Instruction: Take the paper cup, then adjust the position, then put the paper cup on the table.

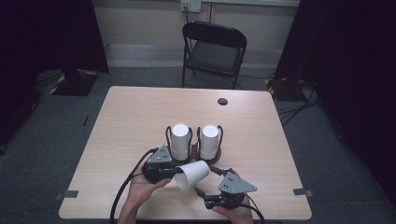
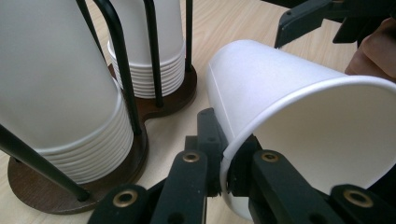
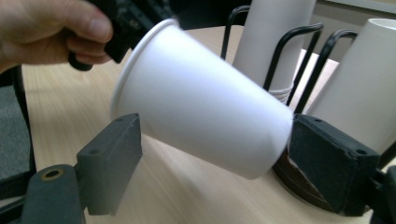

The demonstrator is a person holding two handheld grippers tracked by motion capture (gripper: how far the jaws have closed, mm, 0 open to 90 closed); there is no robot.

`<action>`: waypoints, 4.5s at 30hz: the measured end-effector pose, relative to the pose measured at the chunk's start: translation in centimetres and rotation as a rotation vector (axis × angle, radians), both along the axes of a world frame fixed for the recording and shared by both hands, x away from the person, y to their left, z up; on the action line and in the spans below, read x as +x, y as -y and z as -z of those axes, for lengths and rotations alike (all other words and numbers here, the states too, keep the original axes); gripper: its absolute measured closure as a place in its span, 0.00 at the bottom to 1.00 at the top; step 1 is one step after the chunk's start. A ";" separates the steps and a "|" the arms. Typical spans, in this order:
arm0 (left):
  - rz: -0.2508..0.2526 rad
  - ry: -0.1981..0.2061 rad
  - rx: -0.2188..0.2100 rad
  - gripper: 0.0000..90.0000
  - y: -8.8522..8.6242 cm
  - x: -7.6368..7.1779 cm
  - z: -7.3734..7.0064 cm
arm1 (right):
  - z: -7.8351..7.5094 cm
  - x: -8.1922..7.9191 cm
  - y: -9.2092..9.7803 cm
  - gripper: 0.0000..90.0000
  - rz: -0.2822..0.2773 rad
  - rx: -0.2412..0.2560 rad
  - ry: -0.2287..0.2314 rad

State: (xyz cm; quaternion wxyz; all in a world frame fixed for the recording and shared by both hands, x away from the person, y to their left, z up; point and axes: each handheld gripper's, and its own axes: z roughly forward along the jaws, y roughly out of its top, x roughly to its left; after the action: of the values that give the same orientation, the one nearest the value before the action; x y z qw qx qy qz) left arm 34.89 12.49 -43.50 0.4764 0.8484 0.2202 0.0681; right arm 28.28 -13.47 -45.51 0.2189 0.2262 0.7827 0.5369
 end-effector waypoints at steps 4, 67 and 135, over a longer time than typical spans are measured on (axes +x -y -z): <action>-0.001 -0.021 0.024 0.96 0.2 0.2 -0.1 | 0.0 -0.2 -0.4 0.16 -0.009 -0.069 0.031; 0.026 -0.203 0.031 0.96 2.1 0.9 0.2 | -0.1 0.5 -4.8 0.25 -0.094 -0.219 0.162; -0.396 0.153 -0.265 0.18 -3.6 -1.7 4.7 | -2.0 6.4 5.4 0.27 0.326 0.116 -0.007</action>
State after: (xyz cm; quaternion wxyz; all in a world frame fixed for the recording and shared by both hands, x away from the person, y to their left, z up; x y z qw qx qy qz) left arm 33.19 16.08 -48.21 0.5763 0.7112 0.3524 0.1947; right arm 34.71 -18.87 -43.54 0.2869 0.3643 0.7040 0.5379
